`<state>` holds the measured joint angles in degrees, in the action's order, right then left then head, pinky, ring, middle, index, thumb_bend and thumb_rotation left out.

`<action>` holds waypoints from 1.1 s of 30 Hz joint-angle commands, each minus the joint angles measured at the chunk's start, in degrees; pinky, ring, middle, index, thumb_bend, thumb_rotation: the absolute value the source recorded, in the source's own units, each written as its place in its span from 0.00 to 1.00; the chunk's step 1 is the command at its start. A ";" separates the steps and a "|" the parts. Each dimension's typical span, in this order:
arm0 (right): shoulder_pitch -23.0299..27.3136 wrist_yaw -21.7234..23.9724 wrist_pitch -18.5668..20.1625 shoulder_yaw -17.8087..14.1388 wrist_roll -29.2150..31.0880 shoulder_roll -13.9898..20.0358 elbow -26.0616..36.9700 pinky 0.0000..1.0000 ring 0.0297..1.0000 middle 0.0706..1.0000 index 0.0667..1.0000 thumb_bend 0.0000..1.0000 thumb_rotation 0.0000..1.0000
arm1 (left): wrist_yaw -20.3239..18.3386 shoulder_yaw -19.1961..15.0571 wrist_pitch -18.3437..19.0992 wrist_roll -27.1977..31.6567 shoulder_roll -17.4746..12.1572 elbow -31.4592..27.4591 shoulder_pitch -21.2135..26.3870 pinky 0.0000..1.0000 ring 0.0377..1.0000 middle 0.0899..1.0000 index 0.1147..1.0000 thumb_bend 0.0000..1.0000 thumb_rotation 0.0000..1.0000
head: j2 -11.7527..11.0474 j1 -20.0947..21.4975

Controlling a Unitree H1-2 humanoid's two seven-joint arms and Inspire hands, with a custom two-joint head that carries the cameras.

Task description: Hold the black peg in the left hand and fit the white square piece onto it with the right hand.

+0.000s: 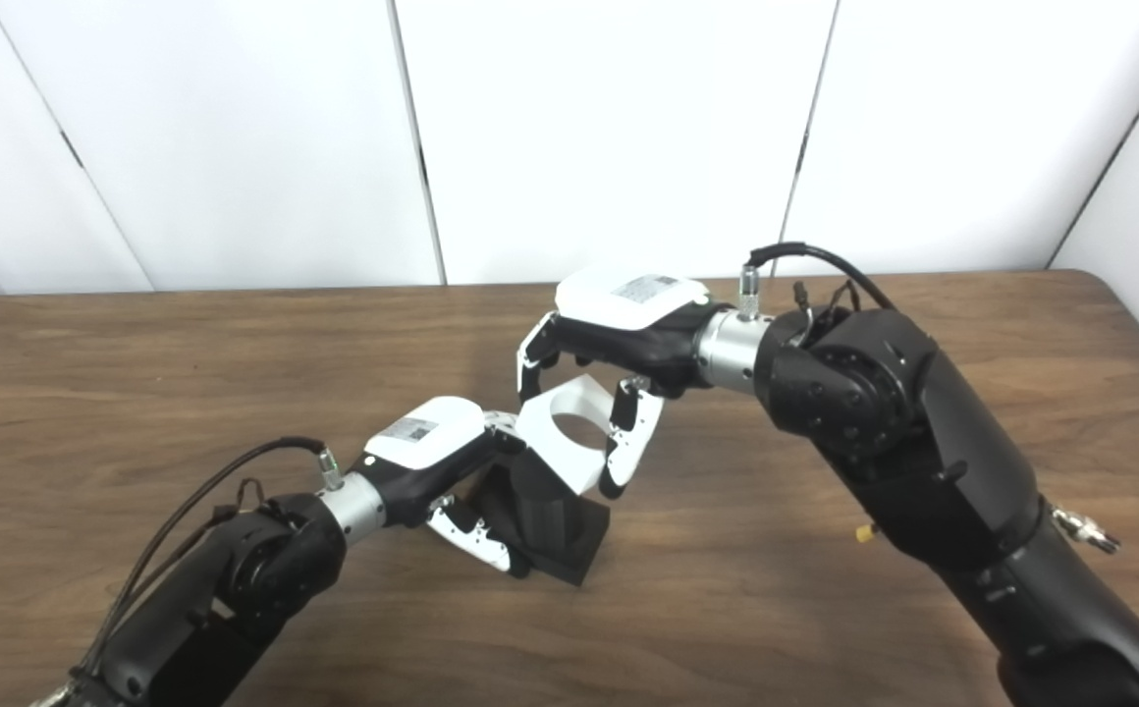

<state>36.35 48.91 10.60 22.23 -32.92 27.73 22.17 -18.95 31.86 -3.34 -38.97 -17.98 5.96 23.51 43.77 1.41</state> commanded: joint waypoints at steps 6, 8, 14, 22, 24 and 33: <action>1.74 -1.10 -1.12 0.18 -0.63 -0.36 0.95 0.65 0.75 0.72 0.44 0.52 0.13 | -4.87 2.12 3.39 -2.57 -0.69 2.08 -0.87 0.85 0.87 0.85 0.42 0.53 0.07 | 0.18 -0.05; 1.61 -1.13 -0.98 0.32 -0.72 -0.53 0.93 0.65 0.75 0.72 0.44 0.52 0.13 | -4.76 2.09 3.29 -2.40 -0.72 2.04 -0.90 0.85 0.87 0.85 0.42 0.53 0.07 | 0.20 -0.12; 1.39 -1.19 -1.38 0.86 -0.80 -0.57 0.44 0.65 0.75 0.72 0.44 0.52 0.13 | -4.85 2.12 3.36 -2.40 -0.83 1.76 -1.01 0.85 0.87 0.85 0.42 0.53 0.07 | 0.36 -0.19; 0.85 -1.56 -1.78 1.43 -1.12 -0.89 -0.19 0.66 0.75 0.72 0.44 0.52 0.13 | -4.52 2.19 3.05 -2.44 -0.67 2.01 -1.01 0.84 0.87 0.85 0.42 0.53 0.07 | 0.57 -0.46; 0.67 -1.80 -2.00 1.48 -1.12 -1.05 -0.47 0.66 0.75 0.72 0.44 0.52 0.13 | -4.60 2.13 3.16 -2.36 -0.61 1.90 -1.09 0.84 0.86 0.85 0.42 0.53 0.07 | 0.58 -0.46; -0.08 -1.87 -2.12 1.73 -1.48 -1.94 -1.47 0.66 0.76 0.72 0.44 0.52 0.13 | -5.28 2.27 3.42 -2.34 -0.63 1.64 -0.99 0.84 0.85 0.85 0.42 0.53 0.07 | 0.60 -0.43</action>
<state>34.91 48.61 9.70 24.43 -34.48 26.10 20.33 -19.38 32.18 -2.51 -39.51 -17.88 5.49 23.77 44.30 0.97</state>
